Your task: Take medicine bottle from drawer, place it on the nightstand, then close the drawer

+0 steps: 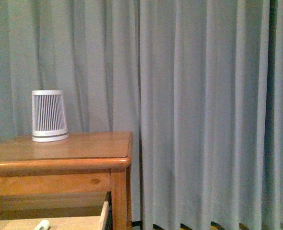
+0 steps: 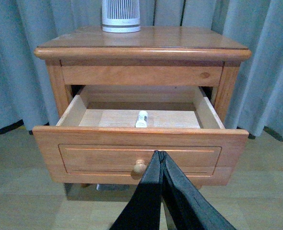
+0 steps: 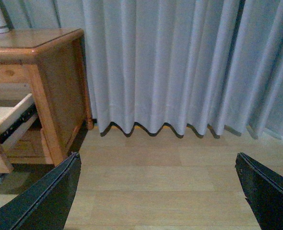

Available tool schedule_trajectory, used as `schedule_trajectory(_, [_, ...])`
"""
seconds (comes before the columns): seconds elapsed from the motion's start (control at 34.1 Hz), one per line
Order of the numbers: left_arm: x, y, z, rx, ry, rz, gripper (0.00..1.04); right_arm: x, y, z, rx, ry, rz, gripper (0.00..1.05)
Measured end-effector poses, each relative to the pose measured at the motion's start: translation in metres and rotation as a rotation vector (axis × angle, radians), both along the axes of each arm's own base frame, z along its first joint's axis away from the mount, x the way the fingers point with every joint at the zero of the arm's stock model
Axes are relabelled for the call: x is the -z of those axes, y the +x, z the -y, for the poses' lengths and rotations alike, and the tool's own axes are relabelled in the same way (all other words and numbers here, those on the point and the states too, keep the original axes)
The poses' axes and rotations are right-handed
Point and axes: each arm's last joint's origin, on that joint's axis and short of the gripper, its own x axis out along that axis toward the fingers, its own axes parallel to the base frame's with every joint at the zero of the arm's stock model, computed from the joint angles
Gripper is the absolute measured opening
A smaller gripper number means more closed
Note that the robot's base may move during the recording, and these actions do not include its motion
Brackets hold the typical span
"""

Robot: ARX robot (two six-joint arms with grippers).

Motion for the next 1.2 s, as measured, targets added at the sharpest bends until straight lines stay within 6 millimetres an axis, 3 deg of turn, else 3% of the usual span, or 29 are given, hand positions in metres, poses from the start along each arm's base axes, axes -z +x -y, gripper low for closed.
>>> schedule_trajectory(0.53, [0.003,-0.017,0.000,0.000,0.000,-0.007,0.03,0.000,0.000,0.000,0.000,0.000,0.000,0.98])
schedule_trajectory(0.67, [0.003,-0.018,0.000,0.000,-0.002,-0.005,0.31,0.000,0.000,0.000,0.003,0.000,0.000,0.98])
schedule_trajectory(0.88, [0.003,-0.018,0.000,0.000,-0.002,-0.005,0.61,0.000,0.000,0.000,0.003,0.000,0.000,0.98])
schedule_trajectory(1.05, [0.003,-0.018,0.000,0.000,-0.002,-0.005,0.99,0.000,0.000,0.000,0.000,0.000,0.000,0.98])
schedule_trajectory(1.2, [0.003,-0.018,0.000,0.000,-0.002,-0.004,0.98,0.000,0.000,0.000,0.001,0.000,0.002,0.98])
